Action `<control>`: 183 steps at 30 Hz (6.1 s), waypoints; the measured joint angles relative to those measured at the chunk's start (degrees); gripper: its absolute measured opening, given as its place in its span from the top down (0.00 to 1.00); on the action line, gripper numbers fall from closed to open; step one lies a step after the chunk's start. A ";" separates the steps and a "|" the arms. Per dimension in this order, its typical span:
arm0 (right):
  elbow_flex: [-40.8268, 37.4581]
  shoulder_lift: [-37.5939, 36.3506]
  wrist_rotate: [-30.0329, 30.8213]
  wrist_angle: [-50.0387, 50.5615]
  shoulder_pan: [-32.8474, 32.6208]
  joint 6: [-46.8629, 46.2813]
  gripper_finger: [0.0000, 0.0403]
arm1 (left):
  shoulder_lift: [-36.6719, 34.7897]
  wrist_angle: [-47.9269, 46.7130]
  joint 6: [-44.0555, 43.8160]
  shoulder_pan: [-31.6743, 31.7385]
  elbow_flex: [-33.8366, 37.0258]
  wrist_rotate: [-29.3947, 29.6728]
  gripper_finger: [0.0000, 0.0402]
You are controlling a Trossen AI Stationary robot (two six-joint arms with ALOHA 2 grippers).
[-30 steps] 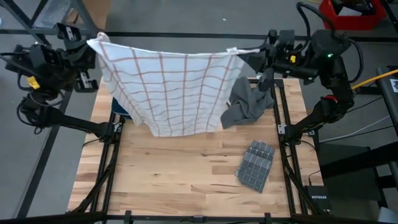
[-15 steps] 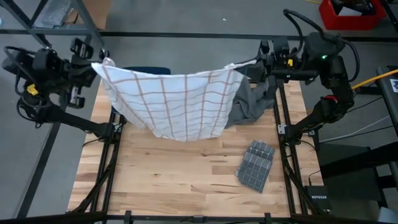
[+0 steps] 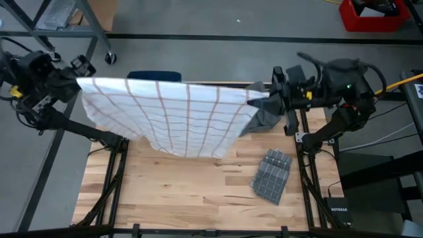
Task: Fold towel
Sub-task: Fold the white towel
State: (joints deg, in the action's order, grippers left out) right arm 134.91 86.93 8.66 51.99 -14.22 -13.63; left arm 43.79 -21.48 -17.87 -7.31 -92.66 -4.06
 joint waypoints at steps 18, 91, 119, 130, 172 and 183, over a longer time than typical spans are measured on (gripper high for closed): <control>0.00 9.07 9.69 0.76 -17.28 -2.62 1.00 | 1.72 -13.31 -23.18 -0.02 0.00 -10.09 1.00; 0.00 27.07 27.38 28.72 -31.14 -23.19 1.00 | 45.70 -48.38 -76.79 -63.60 0.02 73.83 1.00; 0.02 26.91 23.07 38.03 -4.86 -0.54 1.00 | 35.60 -68.55 -68.49 -55.31 0.79 64.33 1.00; 0.00 26.89 13.12 38.05 1.63 5.43 1.00 | 25.47 -68.54 -65.08 -52.50 9.41 59.50 1.00; 0.02 17.59 -21.28 23.42 10.87 4.91 1.00 | 6.82 -68.54 -62.68 -52.54 25.38 54.16 1.00; -5.20 14.57 -15.32 23.43 10.07 5.95 1.00 | 6.82 -68.54 -62.70 -52.59 25.38 53.87 1.00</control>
State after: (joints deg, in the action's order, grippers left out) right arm 129.72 101.50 -6.67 75.42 -4.16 -7.68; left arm 50.61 -90.02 -80.57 -59.90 -67.29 49.81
